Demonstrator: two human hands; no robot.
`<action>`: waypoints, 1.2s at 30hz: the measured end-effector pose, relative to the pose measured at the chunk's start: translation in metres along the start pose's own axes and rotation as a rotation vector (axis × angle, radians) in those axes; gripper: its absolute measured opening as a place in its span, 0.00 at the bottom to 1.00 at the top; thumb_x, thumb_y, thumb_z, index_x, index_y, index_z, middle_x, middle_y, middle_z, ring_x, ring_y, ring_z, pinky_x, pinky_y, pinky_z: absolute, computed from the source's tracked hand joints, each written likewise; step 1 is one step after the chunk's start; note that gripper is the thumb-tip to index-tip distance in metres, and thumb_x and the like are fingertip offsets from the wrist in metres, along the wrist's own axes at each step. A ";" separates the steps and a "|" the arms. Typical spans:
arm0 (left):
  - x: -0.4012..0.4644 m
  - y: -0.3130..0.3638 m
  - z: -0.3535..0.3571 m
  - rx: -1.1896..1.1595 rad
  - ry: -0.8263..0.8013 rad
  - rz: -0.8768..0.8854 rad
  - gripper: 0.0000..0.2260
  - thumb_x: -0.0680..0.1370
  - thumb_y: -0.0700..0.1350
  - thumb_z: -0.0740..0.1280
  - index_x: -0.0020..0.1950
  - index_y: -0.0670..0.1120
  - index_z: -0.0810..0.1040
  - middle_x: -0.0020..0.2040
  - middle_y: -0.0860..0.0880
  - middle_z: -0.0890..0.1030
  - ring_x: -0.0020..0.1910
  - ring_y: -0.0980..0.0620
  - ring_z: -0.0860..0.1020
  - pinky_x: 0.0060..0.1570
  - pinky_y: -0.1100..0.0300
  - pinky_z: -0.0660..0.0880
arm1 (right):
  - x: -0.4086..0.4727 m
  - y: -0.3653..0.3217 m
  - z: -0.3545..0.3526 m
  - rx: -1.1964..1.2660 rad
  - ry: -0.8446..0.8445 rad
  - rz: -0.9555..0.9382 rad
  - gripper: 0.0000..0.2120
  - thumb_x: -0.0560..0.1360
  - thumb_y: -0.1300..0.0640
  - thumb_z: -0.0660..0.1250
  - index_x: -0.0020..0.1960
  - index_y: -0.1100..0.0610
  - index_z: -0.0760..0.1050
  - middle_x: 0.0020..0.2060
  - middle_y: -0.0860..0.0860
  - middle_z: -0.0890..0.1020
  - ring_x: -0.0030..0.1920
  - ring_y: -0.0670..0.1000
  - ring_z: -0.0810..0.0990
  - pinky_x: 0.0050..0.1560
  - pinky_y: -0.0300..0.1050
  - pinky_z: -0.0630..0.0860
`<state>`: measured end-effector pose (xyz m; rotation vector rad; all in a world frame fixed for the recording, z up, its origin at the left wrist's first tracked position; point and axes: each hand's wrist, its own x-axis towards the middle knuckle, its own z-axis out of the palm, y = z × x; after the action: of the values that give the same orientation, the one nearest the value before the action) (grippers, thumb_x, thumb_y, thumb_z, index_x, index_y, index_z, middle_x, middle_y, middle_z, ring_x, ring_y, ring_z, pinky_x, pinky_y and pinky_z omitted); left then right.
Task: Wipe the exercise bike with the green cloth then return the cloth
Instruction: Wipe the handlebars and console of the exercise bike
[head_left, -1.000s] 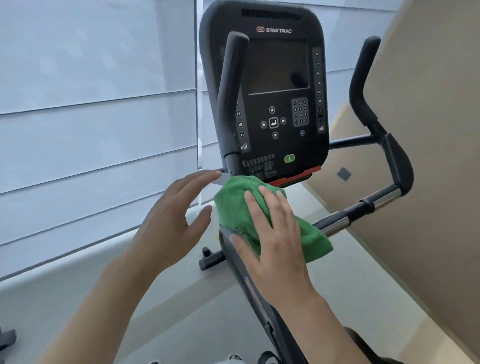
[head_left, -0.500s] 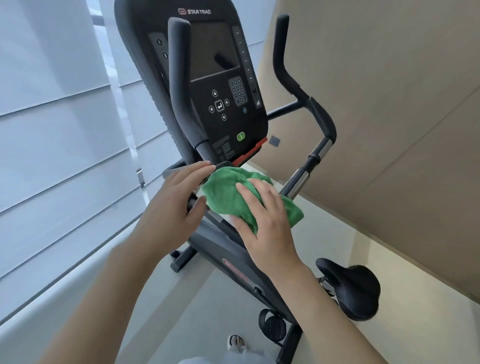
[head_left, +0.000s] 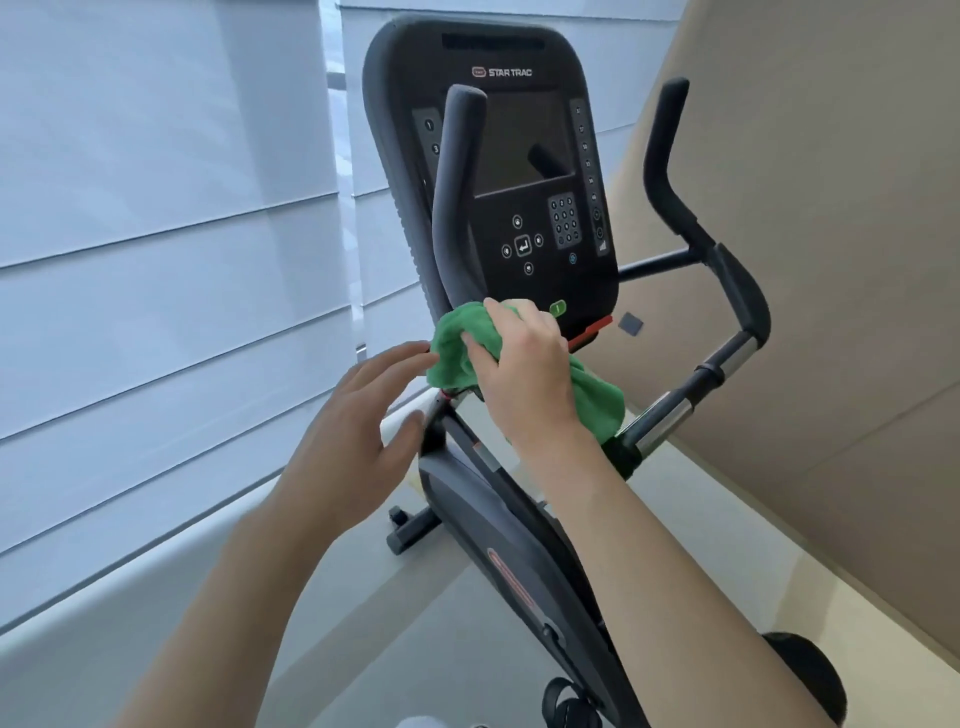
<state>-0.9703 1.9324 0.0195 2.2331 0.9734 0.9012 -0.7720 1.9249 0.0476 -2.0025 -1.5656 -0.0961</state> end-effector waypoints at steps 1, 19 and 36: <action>-0.001 0.002 0.003 0.007 0.002 -0.015 0.27 0.80 0.38 0.67 0.76 0.60 0.71 0.76 0.67 0.69 0.75 0.63 0.66 0.69 0.77 0.57 | -0.001 0.002 0.000 0.009 -0.002 -0.012 0.21 0.82 0.52 0.69 0.73 0.58 0.76 0.63 0.55 0.80 0.61 0.60 0.76 0.62 0.61 0.74; -0.009 0.023 0.026 -0.029 0.033 -0.024 0.26 0.80 0.38 0.68 0.75 0.59 0.73 0.75 0.64 0.71 0.76 0.60 0.68 0.72 0.54 0.70 | -0.110 0.056 -0.020 0.029 0.068 -0.168 0.27 0.77 0.59 0.72 0.75 0.57 0.75 0.69 0.53 0.77 0.69 0.57 0.72 0.71 0.59 0.72; -0.009 0.020 0.028 -0.097 0.083 0.035 0.27 0.79 0.34 0.68 0.74 0.57 0.74 0.73 0.64 0.74 0.72 0.57 0.74 0.67 0.55 0.74 | -0.047 0.031 -0.012 0.104 0.070 -0.144 0.19 0.77 0.59 0.75 0.67 0.55 0.82 0.65 0.51 0.80 0.66 0.57 0.72 0.68 0.59 0.74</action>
<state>-0.9453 1.9079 0.0129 2.1523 0.9103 1.0418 -0.7545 1.8745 0.0268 -1.7867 -1.6350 -0.1365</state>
